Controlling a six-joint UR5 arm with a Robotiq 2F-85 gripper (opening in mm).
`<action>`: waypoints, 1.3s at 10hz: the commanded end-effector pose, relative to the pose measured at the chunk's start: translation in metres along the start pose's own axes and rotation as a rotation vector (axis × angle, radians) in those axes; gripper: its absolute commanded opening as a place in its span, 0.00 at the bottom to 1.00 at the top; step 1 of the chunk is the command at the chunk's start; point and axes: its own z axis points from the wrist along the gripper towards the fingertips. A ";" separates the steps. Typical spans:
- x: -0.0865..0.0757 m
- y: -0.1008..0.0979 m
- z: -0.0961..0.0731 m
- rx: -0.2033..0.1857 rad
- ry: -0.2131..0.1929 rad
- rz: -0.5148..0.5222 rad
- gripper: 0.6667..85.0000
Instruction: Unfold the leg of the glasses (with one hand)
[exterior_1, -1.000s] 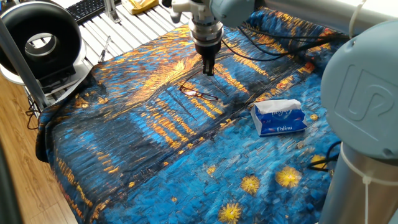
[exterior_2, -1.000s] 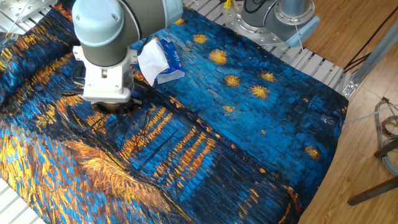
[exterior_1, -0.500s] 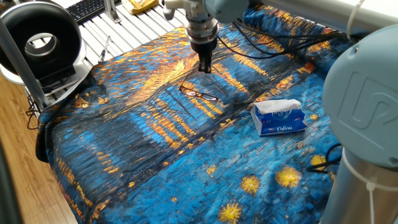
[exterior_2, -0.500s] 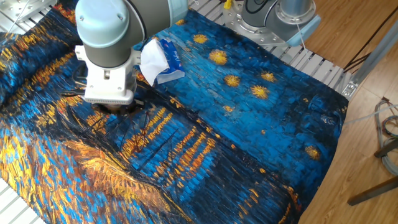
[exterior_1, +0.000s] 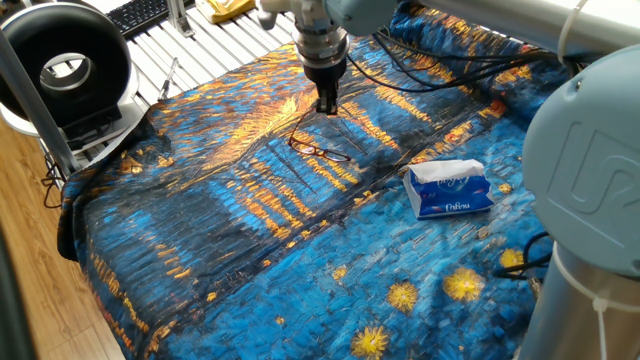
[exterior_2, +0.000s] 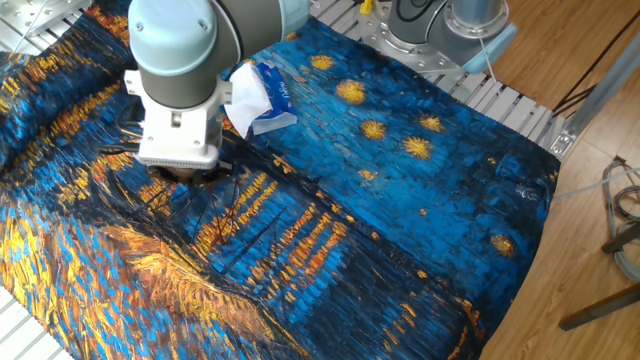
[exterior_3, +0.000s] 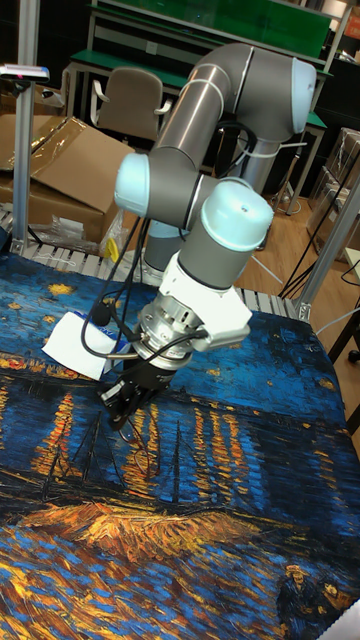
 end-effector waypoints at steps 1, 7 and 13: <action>-0.010 0.003 -0.004 -0.004 -0.029 0.013 0.00; -0.013 0.003 -0.009 -0.001 -0.044 0.052 0.00; -0.017 0.001 -0.017 0.013 -0.072 0.056 0.00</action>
